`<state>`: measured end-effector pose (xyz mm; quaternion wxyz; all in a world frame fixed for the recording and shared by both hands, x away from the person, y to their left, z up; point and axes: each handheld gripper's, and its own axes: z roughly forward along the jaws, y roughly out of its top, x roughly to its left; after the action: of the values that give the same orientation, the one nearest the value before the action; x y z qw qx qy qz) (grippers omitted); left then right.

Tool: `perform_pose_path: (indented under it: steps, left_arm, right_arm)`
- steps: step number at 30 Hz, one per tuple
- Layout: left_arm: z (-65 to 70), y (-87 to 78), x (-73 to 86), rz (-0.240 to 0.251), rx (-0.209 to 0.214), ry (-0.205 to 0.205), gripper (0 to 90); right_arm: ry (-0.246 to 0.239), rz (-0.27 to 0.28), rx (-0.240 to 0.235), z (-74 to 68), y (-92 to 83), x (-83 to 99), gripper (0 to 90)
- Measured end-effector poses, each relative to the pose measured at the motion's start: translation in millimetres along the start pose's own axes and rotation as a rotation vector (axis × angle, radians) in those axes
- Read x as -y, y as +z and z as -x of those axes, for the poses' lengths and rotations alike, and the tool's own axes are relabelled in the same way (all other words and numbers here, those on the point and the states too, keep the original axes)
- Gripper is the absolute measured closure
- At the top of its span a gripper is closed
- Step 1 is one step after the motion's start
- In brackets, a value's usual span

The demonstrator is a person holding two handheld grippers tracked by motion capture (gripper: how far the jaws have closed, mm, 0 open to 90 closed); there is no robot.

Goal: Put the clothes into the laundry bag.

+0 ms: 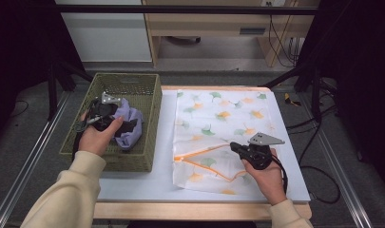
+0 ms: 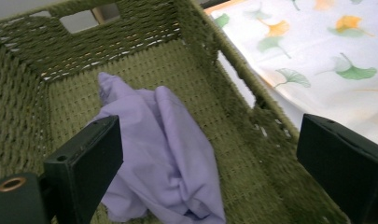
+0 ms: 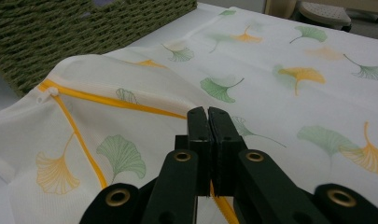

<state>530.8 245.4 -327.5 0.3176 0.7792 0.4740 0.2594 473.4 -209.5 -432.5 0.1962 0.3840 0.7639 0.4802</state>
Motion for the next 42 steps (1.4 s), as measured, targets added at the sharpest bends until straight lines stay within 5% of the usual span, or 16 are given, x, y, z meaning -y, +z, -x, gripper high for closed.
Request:
perform_pose_path:
  steps: [4, 17, 27, 32, 42]
  left_arm:
    - [-8.0, 1.5, -2.2, -0.005, 0.015, 0.01, 4.7]
    - [-24.5, 4.1, -6.6, 0.005, 0.014, -0.058, 4.7]
    - [-36.3, 10.1, -23.7, 0.016, -0.003, -0.038, 4.7]
    - [-42.8, 25.8, -23.3, -0.034, -0.013, -0.043, 4.8]
    - [-63.9, 58.5, -6.8, -0.041, -0.012, -0.091, 4.6]
  right_arm:
    - [0.008, 0.004, 0.0, 0.2, 0.0, -0.1, 88.8]
    - [0.022, 0.005, -0.001, -0.3, 2.9, -0.5, 88.6]
    - [0.022, -0.005, -0.005, -0.8, 3.1, 0.4, 88.6]
    - [0.018, -0.011, -0.01, -0.6, 3.6, 1.9, 88.5]
    - [-0.001, -0.034, -0.018, -2.2, 7.0, 3.2, 88.4]
